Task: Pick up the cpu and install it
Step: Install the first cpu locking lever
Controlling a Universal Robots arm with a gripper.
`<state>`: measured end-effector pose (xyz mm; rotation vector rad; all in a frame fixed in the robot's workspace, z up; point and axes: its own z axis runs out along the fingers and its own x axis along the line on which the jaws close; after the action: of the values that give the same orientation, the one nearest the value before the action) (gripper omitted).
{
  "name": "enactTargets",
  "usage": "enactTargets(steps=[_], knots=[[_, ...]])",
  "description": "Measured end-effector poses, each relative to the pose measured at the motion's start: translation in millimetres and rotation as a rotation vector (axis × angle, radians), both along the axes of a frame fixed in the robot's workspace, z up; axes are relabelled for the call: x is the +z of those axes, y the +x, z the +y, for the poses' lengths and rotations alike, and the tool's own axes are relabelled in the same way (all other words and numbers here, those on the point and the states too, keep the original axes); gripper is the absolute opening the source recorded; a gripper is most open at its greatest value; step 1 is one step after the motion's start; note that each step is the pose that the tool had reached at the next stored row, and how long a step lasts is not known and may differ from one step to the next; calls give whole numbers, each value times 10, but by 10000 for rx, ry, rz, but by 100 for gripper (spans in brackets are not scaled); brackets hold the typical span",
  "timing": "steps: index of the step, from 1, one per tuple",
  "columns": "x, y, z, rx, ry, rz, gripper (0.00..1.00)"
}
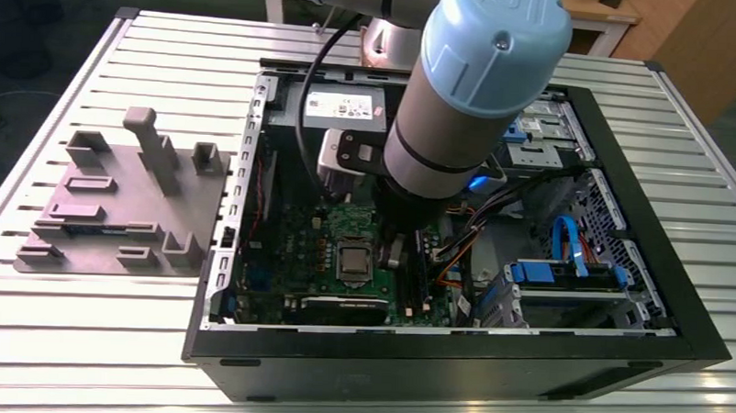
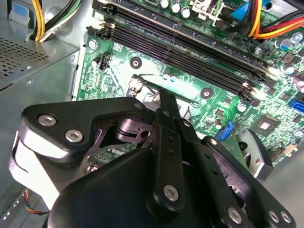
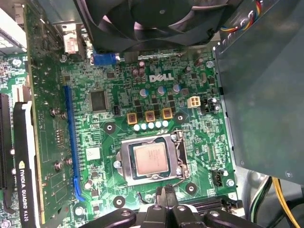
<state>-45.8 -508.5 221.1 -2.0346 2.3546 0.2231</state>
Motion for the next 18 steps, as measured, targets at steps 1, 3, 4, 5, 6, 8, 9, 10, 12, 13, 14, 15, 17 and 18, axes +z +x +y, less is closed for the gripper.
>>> enactTargets(steps=[1,3,4,5,6,8,9,10,12,13,14,15,17,18], knots=[[-4,0,-2,32,-19,3,10],[-12,0,-6,107,-68,10,10],[-15,0,-8,144,-92,10,10],[-17,0,-9,184,-122,11,10],[-20,0,-11,225,-155,12,10],[-25,0,-15,302,-217,12,10],[-27,0,-18,338,-246,12,10],[-30,0,-20,376,-271,12,10],[-36,0,-23,451,-304,12,10],[-40,-1,-26,488,-316,12,10],[-42,-1,-28,525,-328,12,10],[-45,0,-31,560,-338,11,10],[-52,0,-37,610,-352,10,10],[-57,0,-39,620,-356,11,10]])
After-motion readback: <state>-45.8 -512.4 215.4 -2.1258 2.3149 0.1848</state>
